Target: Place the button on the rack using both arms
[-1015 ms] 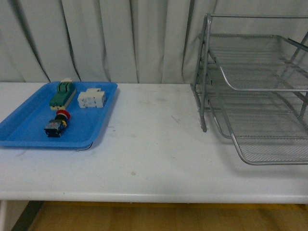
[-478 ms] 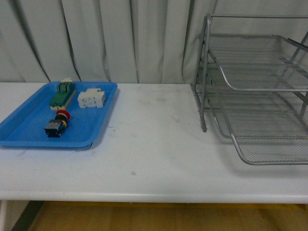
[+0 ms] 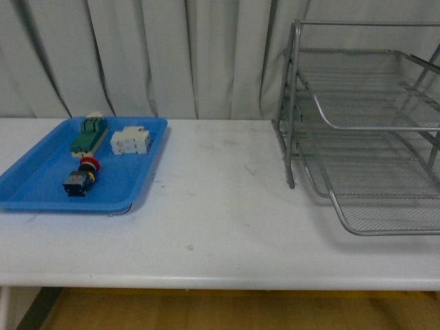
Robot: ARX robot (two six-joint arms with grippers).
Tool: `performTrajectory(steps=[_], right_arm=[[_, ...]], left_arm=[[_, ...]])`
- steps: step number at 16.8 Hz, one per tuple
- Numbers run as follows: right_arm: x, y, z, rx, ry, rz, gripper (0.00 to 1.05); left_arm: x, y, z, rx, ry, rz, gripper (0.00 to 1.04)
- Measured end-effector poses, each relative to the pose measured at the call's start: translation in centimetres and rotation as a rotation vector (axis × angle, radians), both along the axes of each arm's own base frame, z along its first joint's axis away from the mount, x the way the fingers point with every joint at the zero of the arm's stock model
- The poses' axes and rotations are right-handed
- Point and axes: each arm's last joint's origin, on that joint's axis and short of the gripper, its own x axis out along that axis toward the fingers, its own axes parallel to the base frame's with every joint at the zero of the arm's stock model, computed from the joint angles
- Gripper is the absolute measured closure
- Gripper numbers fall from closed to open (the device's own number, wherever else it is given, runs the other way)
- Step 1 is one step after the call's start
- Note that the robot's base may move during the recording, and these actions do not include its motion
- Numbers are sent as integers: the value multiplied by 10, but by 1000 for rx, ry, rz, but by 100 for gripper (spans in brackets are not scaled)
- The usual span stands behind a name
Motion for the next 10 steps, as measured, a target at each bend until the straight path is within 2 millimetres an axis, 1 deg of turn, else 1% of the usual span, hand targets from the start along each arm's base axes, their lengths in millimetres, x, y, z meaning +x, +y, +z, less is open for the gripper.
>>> performTrajectory(steps=[4,5,8,10], right_arm=[[-4,0,0,0,0,0,103],[-10,0,-7,0,55,4,103],[-15,0,-2,0,-9,3,103],[-15,0,-3,0,2,2,103]], left_arm=[[0,0,0,0,0,0,7],[0,0,0,0,0,0,7],[0,0,0,0,0,-1,7],[0,0,0,0,0,0,7]])
